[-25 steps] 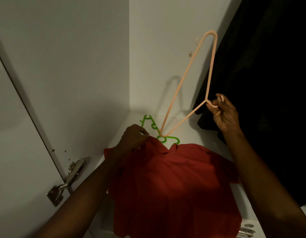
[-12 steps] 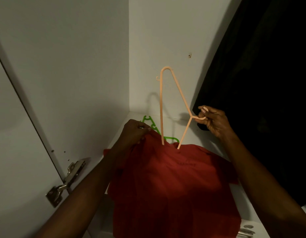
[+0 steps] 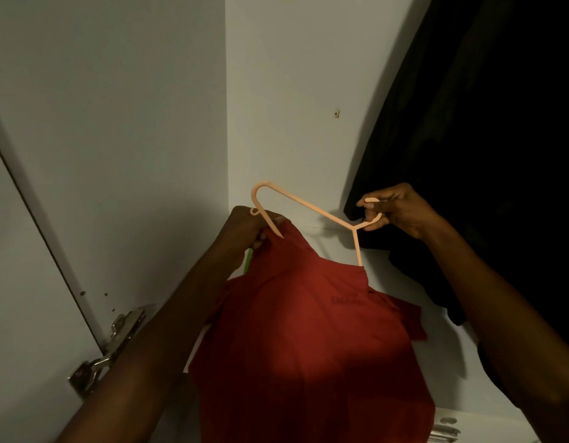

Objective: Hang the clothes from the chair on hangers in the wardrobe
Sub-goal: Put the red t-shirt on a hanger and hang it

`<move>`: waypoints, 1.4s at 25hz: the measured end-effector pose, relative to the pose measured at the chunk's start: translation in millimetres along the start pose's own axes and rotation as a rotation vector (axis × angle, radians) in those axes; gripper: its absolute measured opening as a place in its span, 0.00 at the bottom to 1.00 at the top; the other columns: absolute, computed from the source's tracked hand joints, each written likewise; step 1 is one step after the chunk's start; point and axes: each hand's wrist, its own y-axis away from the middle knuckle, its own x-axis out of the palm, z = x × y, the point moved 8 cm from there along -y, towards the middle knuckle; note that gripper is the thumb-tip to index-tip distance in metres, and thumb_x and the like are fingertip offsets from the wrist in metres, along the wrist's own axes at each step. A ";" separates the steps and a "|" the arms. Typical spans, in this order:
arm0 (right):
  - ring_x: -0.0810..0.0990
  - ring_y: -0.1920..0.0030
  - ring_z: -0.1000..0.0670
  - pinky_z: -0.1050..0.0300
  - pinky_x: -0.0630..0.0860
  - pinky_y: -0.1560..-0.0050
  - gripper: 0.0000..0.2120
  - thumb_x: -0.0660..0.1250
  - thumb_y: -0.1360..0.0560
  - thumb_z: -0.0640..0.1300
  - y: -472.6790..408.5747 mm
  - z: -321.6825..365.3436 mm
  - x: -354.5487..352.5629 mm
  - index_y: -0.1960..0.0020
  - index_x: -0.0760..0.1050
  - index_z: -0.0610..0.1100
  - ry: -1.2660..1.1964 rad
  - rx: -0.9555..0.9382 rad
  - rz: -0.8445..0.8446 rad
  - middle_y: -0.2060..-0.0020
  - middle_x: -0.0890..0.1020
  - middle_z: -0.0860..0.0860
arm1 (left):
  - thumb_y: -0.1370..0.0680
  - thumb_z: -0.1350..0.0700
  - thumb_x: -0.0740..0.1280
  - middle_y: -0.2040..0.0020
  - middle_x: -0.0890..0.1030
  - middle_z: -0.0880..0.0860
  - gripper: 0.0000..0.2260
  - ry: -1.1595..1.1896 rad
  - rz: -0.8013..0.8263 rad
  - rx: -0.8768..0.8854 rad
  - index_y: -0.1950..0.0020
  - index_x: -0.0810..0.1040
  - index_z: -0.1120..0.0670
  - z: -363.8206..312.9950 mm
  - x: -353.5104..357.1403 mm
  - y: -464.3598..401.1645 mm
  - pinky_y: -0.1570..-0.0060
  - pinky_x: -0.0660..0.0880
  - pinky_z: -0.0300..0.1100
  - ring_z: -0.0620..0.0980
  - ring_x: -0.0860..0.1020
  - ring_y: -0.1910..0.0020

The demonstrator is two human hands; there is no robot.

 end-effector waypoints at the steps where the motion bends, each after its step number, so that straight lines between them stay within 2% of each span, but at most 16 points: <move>1: 0.86 0.60 0.39 0.41 0.86 0.58 0.16 0.73 0.29 0.39 2.4 0.5 -5.6 0.44 0.82 0.31 0.033 -0.001 -0.004 0.63 0.82 0.35 | 0.24 0.57 0.73 0.74 0.73 0.53 0.07 0.016 0.021 -0.035 0.54 0.87 0.61 1.9 0.6 -1.5 0.75 0.65 0.38 0.47 0.67 0.76; 3: 0.86 0.60 0.38 0.39 0.86 0.57 0.17 0.74 0.30 0.41 9.5 -3.9 -22.4 0.45 0.83 0.32 0.089 0.020 -0.049 0.61 0.82 0.33 | 0.24 0.59 0.73 0.74 0.70 0.52 0.06 0.056 0.073 -0.128 0.59 0.86 0.61 11.8 0.9 -2.3 0.76 0.63 0.37 0.47 0.64 0.75; 6: 0.86 0.61 0.38 0.38 0.85 0.58 0.24 0.80 0.37 0.51 23.7 -11.6 -48.4 0.48 0.84 0.35 0.123 0.042 -0.119 0.62 0.83 0.33 | 0.24 0.60 0.73 0.73 0.69 0.52 0.08 0.077 0.072 -0.229 0.51 0.84 0.66 31.5 -8.2 -5.5 0.77 0.61 0.36 0.46 0.62 0.76; 7: 0.86 0.61 0.38 0.38 0.85 0.59 0.24 0.80 0.37 0.51 27.3 -12.4 -54.4 0.49 0.85 0.36 0.135 0.046 -0.133 0.62 0.83 0.33 | 0.25 0.60 0.73 0.72 0.69 0.52 0.09 0.050 0.046 -0.243 0.50 0.84 0.66 36.1 -11.9 -7.1 0.77 0.61 0.36 0.46 0.63 0.76; 9: 0.86 0.60 0.37 0.36 0.85 0.58 0.14 0.77 0.29 0.43 31.5 -9.9 -56.4 0.49 0.85 0.35 0.185 0.052 -0.119 0.60 0.83 0.32 | 0.25 0.61 0.74 0.73 0.71 0.53 0.08 -0.022 0.002 -0.233 0.51 0.84 0.66 38.3 -13.7 -8.5 0.77 0.61 0.37 0.46 0.64 0.77; 11: 0.86 0.59 0.33 0.40 0.86 0.60 0.07 0.72 0.24 0.34 31.0 -6.1 -47.8 0.47 0.84 0.33 0.256 0.070 -0.060 0.60 0.83 0.29 | 0.26 0.63 0.74 0.75 0.72 0.53 0.07 -0.102 -0.042 -0.166 0.53 0.85 0.67 28.9 -10.6 -10.9 0.77 0.61 0.36 0.45 0.65 0.79; 13: 0.86 0.59 0.31 0.45 0.86 0.63 0.07 0.71 0.24 0.31 30.9 -1.5 -35.6 0.46 0.84 0.32 0.315 0.081 0.007 0.60 0.83 0.28 | 0.28 0.64 0.75 0.75 0.76 0.52 0.04 -0.226 -0.106 -0.070 0.57 0.86 0.64 9.9 -11.0 -14.4 0.77 0.64 0.35 0.45 0.70 0.79; 15: 0.86 0.60 0.32 0.47 0.85 0.64 0.06 0.71 0.23 0.31 33.3 4.4 -25.8 0.47 0.84 0.33 0.374 0.099 0.065 0.61 0.83 0.30 | 0.28 0.60 0.75 0.69 0.84 0.54 0.02 -0.352 -0.159 0.020 0.59 0.88 0.57 -10.5 -15.3 -20.8 0.72 0.72 0.36 0.46 0.79 0.73; 17: 0.86 0.61 0.33 0.46 0.86 0.63 0.06 0.70 0.23 0.30 36.6 9.9 -14.8 0.48 0.85 0.34 0.430 0.103 0.116 0.63 0.84 0.32 | 0.28 0.58 0.75 0.64 0.86 0.53 0.02 -0.470 -0.117 0.076 0.58 0.89 0.53 -25.7 -13.2 -24.9 0.65 0.78 0.38 0.48 0.84 0.64; 19: 0.86 0.61 0.34 0.45 0.86 0.63 0.07 0.69 0.21 0.30 36.6 18.7 -1.4 0.48 0.85 0.35 0.457 0.092 0.147 0.64 0.84 0.33 | 0.28 0.58 0.74 0.61 0.87 0.49 0.05 -0.581 -0.017 0.115 0.58 0.89 0.51 -32.8 1.6 -25.5 0.56 0.81 0.41 0.47 0.85 0.58; 21: 0.87 0.61 0.35 0.46 0.86 0.62 0.08 0.67 0.21 0.30 29.9 28.5 21.3 0.48 0.85 0.36 0.499 0.078 0.218 0.64 0.84 0.34 | 0.29 0.59 0.71 0.60 0.87 0.45 0.09 -0.631 0.040 0.126 0.59 0.89 0.47 -32.4 21.1 -21.3 0.53 0.81 0.42 0.44 0.84 0.55; 25: 0.86 0.66 0.39 0.49 0.85 0.67 0.11 0.65 0.20 0.31 14.2 32.7 95.7 0.47 0.85 0.40 0.694 0.114 0.458 0.63 0.86 0.39 | 0.33 0.53 0.68 0.63 0.86 0.42 0.09 -0.631 0.053 0.174 0.65 0.87 0.41 -23.8 52.0 -11.9 0.53 0.81 0.42 0.42 0.83 0.58; 27: 0.86 0.69 0.40 0.52 0.83 0.71 0.13 0.65 0.22 0.30 5.8 25.3 128.0 0.51 0.85 0.43 0.762 0.088 0.490 0.63 0.87 0.41 | 0.30 0.53 0.69 0.65 0.85 0.43 0.08 -0.610 0.007 0.197 0.63 0.87 0.44 -21.9 54.4 -8.7 0.57 0.80 0.41 0.43 0.83 0.61; 30: 0.84 0.70 0.39 0.55 0.81 0.72 0.03 0.71 0.23 0.34 -6.7 4.0 144.4 0.54 0.84 0.36 0.633 0.091 0.388 0.64 0.86 0.40 | 0.28 0.53 0.71 0.61 0.85 0.47 0.06 -0.730 -0.093 0.173 0.57 0.88 0.48 -14.9 34.7 -5.0 0.61 0.76 0.39 0.47 0.82 0.60; 32: 0.82 0.73 0.42 0.56 0.80 0.73 0.04 0.74 0.25 0.35 -12.4 -8.2 132.5 0.54 0.83 0.32 0.436 0.115 0.235 0.65 0.85 0.38 | 0.29 0.53 0.73 0.59 0.85 0.49 0.06 -0.818 -0.092 0.113 0.55 0.88 0.49 -3.1 18.6 -3.9 0.59 0.77 0.41 0.49 0.82 0.58; 35: 0.82 0.72 0.44 0.56 0.80 0.72 0.06 0.74 0.25 0.34 -12.8 -22.2 117.1 0.54 0.82 0.30 0.179 0.114 0.114 0.62 0.85 0.34 | 0.34 0.48 0.72 0.61 0.86 0.51 0.11 -0.722 -0.045 0.037 0.57 0.89 0.51 19.4 7.2 -3.3 0.54 0.82 0.49 0.50 0.84 0.58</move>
